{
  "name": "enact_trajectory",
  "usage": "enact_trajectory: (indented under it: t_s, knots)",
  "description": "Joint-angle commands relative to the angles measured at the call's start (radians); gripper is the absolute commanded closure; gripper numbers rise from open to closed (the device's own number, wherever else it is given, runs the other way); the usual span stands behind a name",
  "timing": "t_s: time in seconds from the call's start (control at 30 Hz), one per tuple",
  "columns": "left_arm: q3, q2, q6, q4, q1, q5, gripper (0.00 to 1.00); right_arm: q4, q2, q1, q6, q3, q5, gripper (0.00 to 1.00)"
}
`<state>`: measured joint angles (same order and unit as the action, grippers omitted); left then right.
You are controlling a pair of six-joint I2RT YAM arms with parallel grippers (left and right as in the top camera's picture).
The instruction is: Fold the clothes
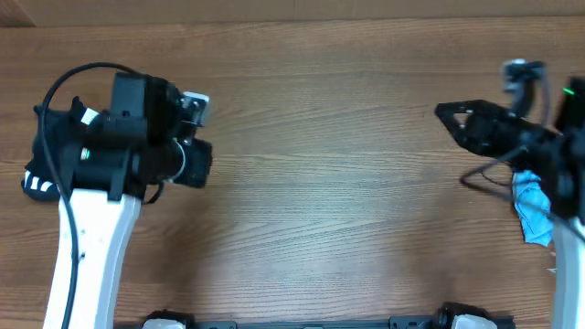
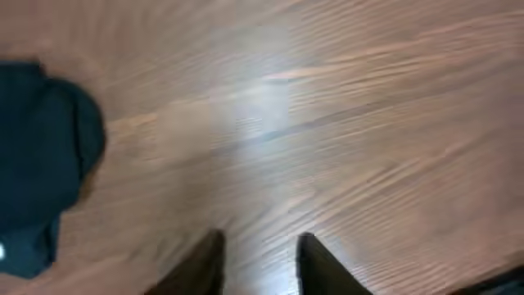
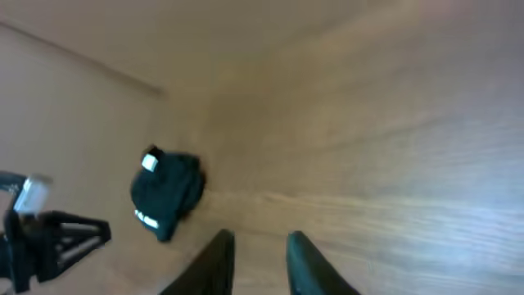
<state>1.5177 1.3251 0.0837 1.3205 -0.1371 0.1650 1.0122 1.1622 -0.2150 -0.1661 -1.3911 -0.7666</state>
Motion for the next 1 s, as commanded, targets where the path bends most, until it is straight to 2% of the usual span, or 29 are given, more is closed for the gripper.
enact_trajectory:
  t_s: [0.0, 0.1, 0.17, 0.2, 0.27, 0.37, 0.77, 0.87, 0.93, 0.97]
  knots:
    - [0.070, -0.114, -0.002, 0.016, -0.047, -0.019, 0.00, 0.026, -0.105, -0.027, 0.020, -0.026, -0.034, 0.29]
    - [0.074, -0.217, -0.089, 0.051, -0.047, -0.020, 0.00, 0.063, -0.165, -0.027, 0.044, -0.026, -0.027, 0.18]
    - [0.079, -0.296, -0.096, 0.072, -0.047, -0.061, 0.00, 0.079, -0.181, -0.027, 0.044, -0.026, -0.027, 0.11]
    - [0.079, -0.338, -0.105, 0.080, -0.047, -0.118, 0.00, 0.092, -0.181, -0.027, 0.043, -0.026, -0.028, 0.00]
    - [0.078, -0.428, -0.120, 0.092, -0.047, -0.208, 0.00, 0.117, -0.179, -0.027, 0.043, -0.026, -0.028, 0.00]
    - [0.078, -0.480, -0.121, 0.099, -0.047, -0.209, 0.00, 0.123, -0.179, -0.027, 0.043, -0.026, -0.027, 0.00]
    - [0.074, -0.481, -0.121, 0.122, -0.047, -0.209, 0.00, 0.123, -0.133, -0.010, 0.040, -0.026, -0.023, 0.00]
    - [0.074, -0.481, -0.121, 0.122, -0.047, -0.209, 0.00, 0.185, -0.153, 0.105, 0.049, -0.026, 0.113, 0.00]
    - [0.074, -0.481, -0.121, 0.122, -0.047, -0.209, 0.00, 0.183, -0.205, 0.209, 0.048, -0.016, 0.312, 0.00]
    - [0.074, -0.481, -0.121, 0.122, -0.047, -0.209, 0.00, 0.115, -0.264, 0.284, 0.048, 0.010, 0.432, 0.00]
